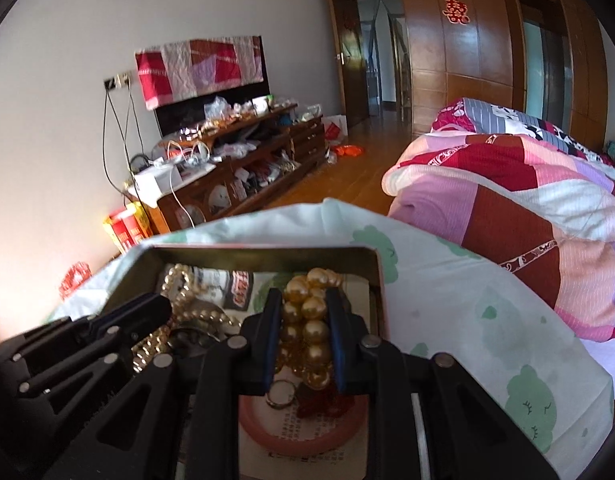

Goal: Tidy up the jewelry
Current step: 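Carry pearls with left tool while right tool carries gold beads into the tin, then open both tools, releasing the pearls and gold beads into the tin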

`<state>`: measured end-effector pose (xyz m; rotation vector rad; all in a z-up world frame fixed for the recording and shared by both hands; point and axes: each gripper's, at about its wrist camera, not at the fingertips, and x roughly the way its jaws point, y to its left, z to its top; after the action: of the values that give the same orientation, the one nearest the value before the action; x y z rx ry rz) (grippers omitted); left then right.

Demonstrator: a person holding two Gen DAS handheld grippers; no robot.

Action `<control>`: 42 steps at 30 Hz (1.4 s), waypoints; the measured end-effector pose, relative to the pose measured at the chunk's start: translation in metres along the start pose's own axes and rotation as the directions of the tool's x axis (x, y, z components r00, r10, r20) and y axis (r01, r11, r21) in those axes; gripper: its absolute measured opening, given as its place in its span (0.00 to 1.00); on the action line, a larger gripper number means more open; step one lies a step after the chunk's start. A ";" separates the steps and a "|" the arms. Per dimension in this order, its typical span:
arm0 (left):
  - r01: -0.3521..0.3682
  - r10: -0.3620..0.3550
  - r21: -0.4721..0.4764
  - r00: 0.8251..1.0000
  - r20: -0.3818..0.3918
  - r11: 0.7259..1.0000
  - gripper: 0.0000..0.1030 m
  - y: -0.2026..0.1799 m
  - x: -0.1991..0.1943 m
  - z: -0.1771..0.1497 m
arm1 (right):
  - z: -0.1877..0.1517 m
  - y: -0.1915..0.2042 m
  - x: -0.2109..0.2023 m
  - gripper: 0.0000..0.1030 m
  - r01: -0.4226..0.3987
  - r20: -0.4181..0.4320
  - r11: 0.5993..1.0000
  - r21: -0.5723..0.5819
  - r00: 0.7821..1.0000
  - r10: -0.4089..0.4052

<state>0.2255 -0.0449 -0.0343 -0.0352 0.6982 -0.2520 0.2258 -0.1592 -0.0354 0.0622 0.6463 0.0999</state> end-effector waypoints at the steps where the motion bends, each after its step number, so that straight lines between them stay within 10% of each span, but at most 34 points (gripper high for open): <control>1: -0.007 0.007 0.004 1.000 -0.005 1.000 0.05 0.000 0.002 0.000 | 0.001 0.001 0.002 0.24 0.000 -0.007 1.000 -0.002 1.000 0.000; 11: -0.032 0.032 0.005 0.999 -0.019 0.999 0.06 0.000 0.005 0.001 | 0.001 -0.013 0.010 0.31 -0.076 -0.029 0.995 0.072 0.996 0.078; 13: -0.049 0.049 0.002 0.999 -0.016 0.999 0.08 0.000 0.005 0.001 | 0.001 -0.010 0.006 0.60 -0.083 -0.012 0.995 0.055 0.996 0.084; 15: -0.057 0.056 -0.009 0.998 -0.016 0.998 0.13 0.002 0.005 0.001 | 0.000 -0.006 0.001 0.65 -0.041 0.013 0.999 0.032 0.999 0.041; 20: -0.064 0.064 0.018 0.998 -0.012 0.998 0.62 -0.006 0.003 -0.001 | -0.002 -0.012 -0.003 0.70 -0.057 0.040 0.996 0.064 0.998 0.055; 30: -0.077 0.080 -0.042 0.993 0.086 0.996 0.64 0.008 -0.018 0.001 | 0.001 -0.022 -0.033 0.97 0.048 0.203 0.990 0.129 0.976 -0.074; 42: -0.144 0.152 -0.079 0.984 0.093 0.986 0.64 0.018 -0.035 -0.014 | -0.006 -0.029 -0.047 0.99 0.113 0.264 0.973 0.204 0.950 -0.166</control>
<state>0.1945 -0.0185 -0.0246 -0.0641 0.6078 -0.0815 0.1869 -0.1929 -0.0148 0.2074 0.3738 -0.1064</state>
